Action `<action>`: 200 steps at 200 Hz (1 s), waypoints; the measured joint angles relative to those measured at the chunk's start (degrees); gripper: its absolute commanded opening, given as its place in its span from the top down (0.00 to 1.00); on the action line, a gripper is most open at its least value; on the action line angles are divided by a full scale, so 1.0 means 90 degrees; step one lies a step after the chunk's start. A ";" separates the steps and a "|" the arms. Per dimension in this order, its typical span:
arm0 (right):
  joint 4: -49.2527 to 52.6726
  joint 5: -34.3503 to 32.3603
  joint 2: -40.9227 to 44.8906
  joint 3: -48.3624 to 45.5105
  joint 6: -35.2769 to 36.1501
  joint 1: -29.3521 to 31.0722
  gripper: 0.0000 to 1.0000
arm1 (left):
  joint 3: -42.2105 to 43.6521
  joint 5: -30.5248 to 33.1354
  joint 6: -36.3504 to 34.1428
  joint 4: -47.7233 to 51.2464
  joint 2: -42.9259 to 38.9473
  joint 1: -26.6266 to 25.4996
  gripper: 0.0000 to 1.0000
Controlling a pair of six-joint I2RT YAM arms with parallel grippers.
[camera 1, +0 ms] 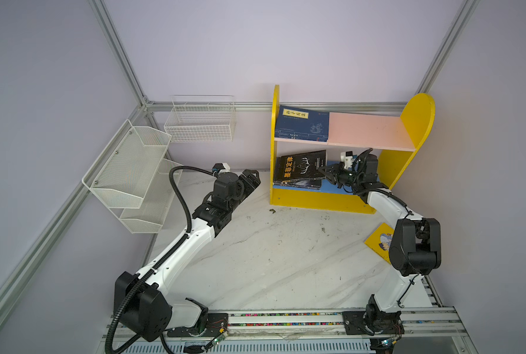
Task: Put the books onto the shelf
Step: 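Push the book flat onto the stack with the right gripper while the left withdraws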
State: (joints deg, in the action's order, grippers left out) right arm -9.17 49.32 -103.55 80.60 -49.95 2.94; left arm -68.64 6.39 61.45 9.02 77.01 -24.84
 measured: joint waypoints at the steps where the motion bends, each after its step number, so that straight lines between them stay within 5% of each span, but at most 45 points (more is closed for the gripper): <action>1: -0.0007 0.0000 0.0000 -0.0002 -0.0002 -0.0007 0.85 | 0.0000 -0.0002 0.0002 -0.0002 0.0000 0.0000 0.16; 200: -0.0525 0.0170 -0.0670 0.0287 -0.0061 0.0109 0.85 | 0.0228 -0.0192 0.0223 -0.0032 0.0000 0.0153 0.15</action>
State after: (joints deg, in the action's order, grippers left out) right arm -13.89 50.85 -109.58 83.18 -50.50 3.92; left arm -66.59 4.67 63.46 8.73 77.01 -23.46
